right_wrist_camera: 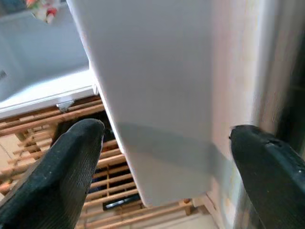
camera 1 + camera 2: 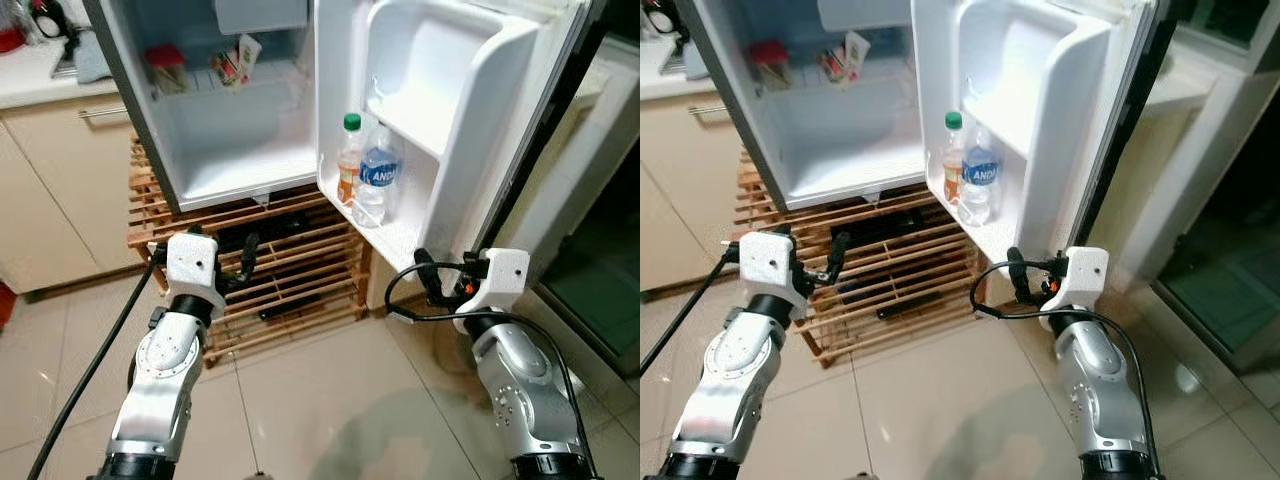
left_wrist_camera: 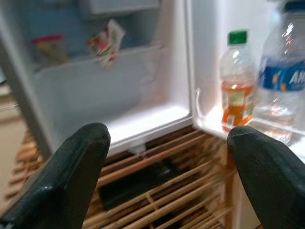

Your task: Restocking fridge

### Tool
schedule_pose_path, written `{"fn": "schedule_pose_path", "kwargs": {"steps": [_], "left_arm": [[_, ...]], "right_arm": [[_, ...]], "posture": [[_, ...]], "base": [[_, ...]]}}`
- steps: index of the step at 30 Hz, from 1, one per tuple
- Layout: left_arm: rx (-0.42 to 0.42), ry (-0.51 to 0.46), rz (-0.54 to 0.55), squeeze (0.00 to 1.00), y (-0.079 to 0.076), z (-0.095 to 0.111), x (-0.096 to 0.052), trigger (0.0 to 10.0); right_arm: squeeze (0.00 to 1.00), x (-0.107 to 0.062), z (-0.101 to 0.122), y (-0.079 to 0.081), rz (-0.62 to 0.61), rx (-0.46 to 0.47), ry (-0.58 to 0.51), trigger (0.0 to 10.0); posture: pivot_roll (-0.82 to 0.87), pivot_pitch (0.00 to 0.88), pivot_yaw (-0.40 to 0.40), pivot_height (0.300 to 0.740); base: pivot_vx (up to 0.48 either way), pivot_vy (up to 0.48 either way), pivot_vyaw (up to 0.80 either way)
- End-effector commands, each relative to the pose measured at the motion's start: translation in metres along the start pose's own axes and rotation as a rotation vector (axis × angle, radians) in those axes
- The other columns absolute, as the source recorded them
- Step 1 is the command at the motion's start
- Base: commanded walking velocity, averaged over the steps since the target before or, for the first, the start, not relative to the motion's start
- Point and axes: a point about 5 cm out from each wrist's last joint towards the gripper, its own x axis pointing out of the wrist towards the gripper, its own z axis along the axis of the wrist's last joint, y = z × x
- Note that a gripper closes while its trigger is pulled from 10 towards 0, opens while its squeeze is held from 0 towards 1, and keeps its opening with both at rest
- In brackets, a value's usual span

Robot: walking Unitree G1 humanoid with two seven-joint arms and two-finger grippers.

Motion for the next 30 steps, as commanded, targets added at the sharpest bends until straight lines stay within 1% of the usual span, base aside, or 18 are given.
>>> {"fn": "schedule_pose_path", "kwargs": {"steps": [1, 2, 7, 8, 11, 12, 14, 15, 19, 20, 23, 25, 26, 27, 28, 30], "left_arm": [[0.027, -0.039, -0.013, 0.0, 0.003, 0.009, 0.001, 10.0], [0.014, -0.046, -0.02, 0.0, 0.002, 0.01, 0.001, 10.0], [0.004, -0.047, -0.018, 0.0, 0.003, 0.01, 0.002, 10.0], [0.004, -0.043, -0.017, 0.0, 0.004, 0.009, 0.002, 10.0], [0.003, -0.032, -0.015, 0.0, 0.007, 0.006, 0.001, 10.0], [0.002, -0.027, -0.013, 0.0, 0.007, 0.005, 0.001, 10.0], [-0.004, -0.02, -0.012, 0.0, 0.008, 0.004, 0.001, 10.0], [-0.005, -0.019, -0.012, 0.0, 0.008, 0.004, 0.001, 10.0], [-0.006, -0.018, -0.027, 0.0, 0.006, 0.004, 0.005, 10.0], [-0.014, -0.015, -0.017, 0.0, 0.007, 0.003, 0.006, 10.0], [-0.041, -0.007, -0.004, 0.0, 0.008, 0.002, 0.005, 10.0], [-0.094, 0.007, 0.032, 0.0, 0.012, -0.001, 0.001, 10.0], [-0.099, 0.017, 0.047, 0.0, 0.014, -0.003, -0.002, 10.0], [-0.099, 0.017, 0.047, 0.0, 0.014, -0.003, -0.002, 10.0], [-0.114, 0.027, 0.063, 0.0, 0.016, -0.006, -0.005, 10.0], [-0.138, 0.028, 0.081, 0.0, 0.016, -0.007, -0.01, 10.0]], "right_arm": [[0.0, 0.004, 0.006, 0.006, 0.016, -0.011, -0.026, 10.0], [0.0, 0.004, 0.005, 0.006, 0.02, -0.013, -0.02, 10.0], [0.0, -0.005, -0.004, 0.007, 0.046, 0.001, 0.016, 10.0], [0.0, -0.009, -0.008, 0.009, 0.06, 0.006, 0.028, 10.0], [0.0, -0.032, -0.029, 0.016, 0.145, 0.004, 0.112, 10.0], [0.0, -0.037, -0.035, 0.015, 0.153, 0.01, 0.14, 10.0], [0.0, -0.041, -0.039, 0.009, 0.135, 0.036, 0.161, 10.0], [0.0, -0.041, -0.04, 0.008, 0.127, 0.046, 0.162, 10.0], [0.0, -0.04, -0.034, 0.011, 0.178, 0.063, 0.155, 10.0], [0.0, -0.04, -0.035, 0.005, 0.149, 0.048, 0.161, 10.0], [0.0, -0.039, -0.034, -0.004, 0.102, 0.033, 0.157, 10.0], [0.0, -0.035, -0.031, -0.011, 0.05, -0.008, 0.142, 10.0], [0.0, -0.031, -0.026, -0.015, 0.03, -0.028, 0.124, 10.0], [0.0, -0.031, -0.026, -0.015, 0.03, -0.028, 0.124, 10.0], [0.0, -0.027, -0.021, -0.017, 0.016, -0.037, 0.101, 10.0], [0.0, -0.017, -0.01, -0.017, 0.01, -0.08, 0.062, 10.0]], "posture": [[-0.12, 0.0, 0.036, 0.74], [-0.12, 0.0, 0.036, 0.74], [-0.12, 0.0, 0.03, 0.74], [-0.12, 0.0, 0.03, 0.74], [-0.12, 0.0, 0.028, 0.74], [-0.12, 0.0, 0.029, 0.74], [-0.12, 0.0, 0.033, 0.74], [-0.12, 0.0, 0.033, 0.74], [-0.13, 0.0, 0.041, 0.74], [-0.13, 0.0, 0.04, 0.74], [-0.13, 0.0, 0.04, 0.74], [-0.13, 0.0, 0.041, 0.74], [-0.13, 0.0, 0.042, 0.74], [-0.13, 0.0, 0.042, 0.74], [-0.13, 0.0, 0.041, 0.74], [-0.12, 0.0, 0.033, 0.74]], "base": [[0.352, -0.322, 0.72], [0.352, -0.322, 0.72], [0.0, 0.0, 0.0], [0.0, 0.0, 0.0], [0.0, 0.0, 0.0], [0.0, 0.0, 0.0], [0.0, 0.0, 0.0], [0.0, 0.0, 0.0], [0.0, 0.0, 0.0], [0.0, 0.0, 0.0], [0.0, 0.0, 0.0], [0.0, 0.0, 0.0], [0.0, 0.0, 0.0], [0.0, 0.0, 0.0], [0.0, 0.0, 0.0], [0.0, -0.48, 0.74]]}}
